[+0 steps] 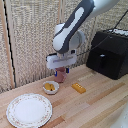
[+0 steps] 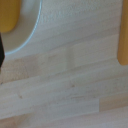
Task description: Kindly move the gripper close to the hot dog bowl. Grip the bowl lightly with the gripper, taking care not to crush the hot dogs. Elevate the bowl a little, ensuring it remains flat to stop hot dogs from tumbling. Transport the gripper and bowl to the white plate, then lower it down cautiously. Relinquish the gripper, letting the bowl rest on the plate.
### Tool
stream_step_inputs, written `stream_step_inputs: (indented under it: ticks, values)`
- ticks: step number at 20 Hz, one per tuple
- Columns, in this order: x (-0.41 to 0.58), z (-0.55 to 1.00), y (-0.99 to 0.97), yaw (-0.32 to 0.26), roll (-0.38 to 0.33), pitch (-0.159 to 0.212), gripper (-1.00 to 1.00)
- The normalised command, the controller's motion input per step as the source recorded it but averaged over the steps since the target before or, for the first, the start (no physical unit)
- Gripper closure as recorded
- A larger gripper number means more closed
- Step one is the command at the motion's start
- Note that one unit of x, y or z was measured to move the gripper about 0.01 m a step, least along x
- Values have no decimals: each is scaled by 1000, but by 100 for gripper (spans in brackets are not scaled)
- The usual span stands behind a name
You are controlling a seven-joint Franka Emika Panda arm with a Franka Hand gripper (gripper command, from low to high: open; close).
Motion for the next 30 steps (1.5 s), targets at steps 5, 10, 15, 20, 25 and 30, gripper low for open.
stream_step_inputs:
  ticks: [5, 10, 15, 20, 25, 30]
  values:
    - [51, -424, 118, 11, -92, -19, -100]
    - [34, -323, 199, 21, -144, -8, -100]
    - [15, -293, 106, 9, -76, 0, 100]
    - [2, -159, 19, 0, -22, 0, 100]
    - [-70, -14, 0, 0, -9, -58, 100]
    - [-70, 101, 0, 0, 0, -98, 100]
